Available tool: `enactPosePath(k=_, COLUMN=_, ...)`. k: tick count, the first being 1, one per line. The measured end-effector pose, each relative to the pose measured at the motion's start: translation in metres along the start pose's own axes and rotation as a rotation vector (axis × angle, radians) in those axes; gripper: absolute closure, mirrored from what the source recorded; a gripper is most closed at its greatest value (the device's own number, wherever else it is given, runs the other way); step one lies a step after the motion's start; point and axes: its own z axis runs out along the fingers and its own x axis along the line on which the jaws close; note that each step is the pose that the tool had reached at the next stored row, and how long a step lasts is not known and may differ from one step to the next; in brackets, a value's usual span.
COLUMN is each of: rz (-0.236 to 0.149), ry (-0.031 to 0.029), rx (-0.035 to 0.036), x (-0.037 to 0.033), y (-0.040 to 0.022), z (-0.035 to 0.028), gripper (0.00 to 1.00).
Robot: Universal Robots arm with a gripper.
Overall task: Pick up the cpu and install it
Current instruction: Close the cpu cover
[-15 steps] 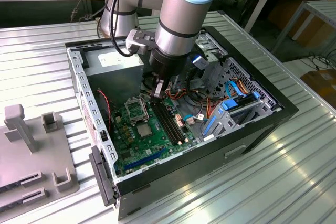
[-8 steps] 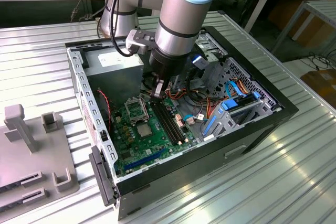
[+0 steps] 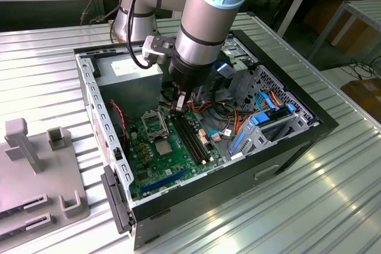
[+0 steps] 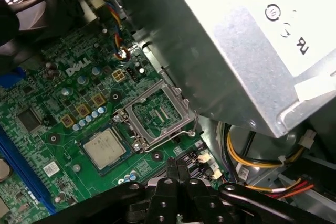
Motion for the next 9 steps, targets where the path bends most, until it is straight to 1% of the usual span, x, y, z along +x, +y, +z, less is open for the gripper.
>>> enactPosePath(k=1, rz=-0.020, ry=0.0011, rx=-0.0011, x=0.0000, y=0.0000, z=0.0005, gripper=0.89)
enactPosePath(k=2, rz=-0.058, ry=0.0027, rx=-0.0020, x=0.0001, y=0.0000, z=0.0009, gripper=0.89)
enactPosePath(k=3, rz=-0.072, ry=0.0021, rx=-0.0022, x=0.0001, y=0.0000, z=0.0010, gripper=0.89)
enactPosePath(k=4, rz=-0.085, ry=-0.0001, rx=-0.0031, x=0.0001, y=0.0000, z=0.0011, gripper=0.89)
enactPosePath(k=6, rz=-0.108, ry=-0.0098, rx=-0.0071, x=0.0001, y=-0.0001, z=0.0012, gripper=0.89)
enactPosePath(k=7, rz=-0.123, ry=-0.0189, rx=-0.0108, x=0.0001, y=-0.0001, z=0.0011, gripper=0.89)
enactPosePath(k=9, rz=-0.141, ry=-0.0325, rx=-0.0163, x=0.0001, y=-0.0001, z=0.0012, gripper=0.89)
